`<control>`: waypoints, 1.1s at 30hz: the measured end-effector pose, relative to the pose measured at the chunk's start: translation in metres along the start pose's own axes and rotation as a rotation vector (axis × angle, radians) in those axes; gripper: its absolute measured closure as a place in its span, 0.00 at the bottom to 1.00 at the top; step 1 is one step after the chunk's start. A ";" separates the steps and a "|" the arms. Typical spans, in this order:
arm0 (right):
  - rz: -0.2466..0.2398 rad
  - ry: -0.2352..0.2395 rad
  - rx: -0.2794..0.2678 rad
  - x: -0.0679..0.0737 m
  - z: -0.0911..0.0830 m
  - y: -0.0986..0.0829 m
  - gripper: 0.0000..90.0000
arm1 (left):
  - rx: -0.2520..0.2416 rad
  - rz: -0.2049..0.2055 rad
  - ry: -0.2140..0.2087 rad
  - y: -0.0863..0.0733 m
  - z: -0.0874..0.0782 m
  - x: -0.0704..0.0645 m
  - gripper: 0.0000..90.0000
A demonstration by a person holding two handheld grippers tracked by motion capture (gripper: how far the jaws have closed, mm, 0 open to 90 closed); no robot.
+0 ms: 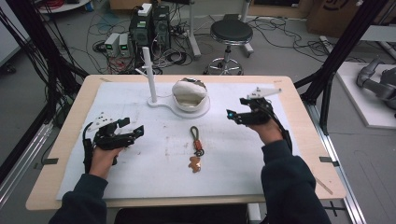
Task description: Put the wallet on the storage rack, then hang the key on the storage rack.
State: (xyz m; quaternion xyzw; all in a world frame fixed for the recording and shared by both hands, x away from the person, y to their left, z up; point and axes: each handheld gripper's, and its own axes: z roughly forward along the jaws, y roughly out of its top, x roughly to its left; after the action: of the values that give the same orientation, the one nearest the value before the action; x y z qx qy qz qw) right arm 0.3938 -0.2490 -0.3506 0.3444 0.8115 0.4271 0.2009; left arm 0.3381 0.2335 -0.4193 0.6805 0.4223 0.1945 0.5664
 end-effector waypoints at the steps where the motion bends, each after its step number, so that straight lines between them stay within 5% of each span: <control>1: 0.010 -0.011 -0.002 0.001 -0.004 -0.011 0.28 | -0.001 -0.003 0.003 -0.001 0.000 0.000 0.23; 6: 0.064 -0.054 0.008 0.003 -0.019 -0.059 0.27 | -0.002 0.004 0.009 -0.001 0.000 -0.002 0.23; 12: 0.095 -0.092 0.039 0.000 -0.019 -0.080 0.27 | 0.001 0.008 0.013 -0.002 0.003 -0.006 0.24; 33: 0.084 -0.129 -0.007 0.007 -0.018 -0.083 0.29 | 0.039 -0.007 -0.006 -0.005 0.010 -0.013 0.25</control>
State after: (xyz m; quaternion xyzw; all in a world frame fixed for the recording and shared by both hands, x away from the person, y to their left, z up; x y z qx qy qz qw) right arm 0.3460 -0.2873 -0.4098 0.4042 0.7803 0.4150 0.2358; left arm 0.3364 0.2168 -0.4237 0.6906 0.4267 0.1822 0.5549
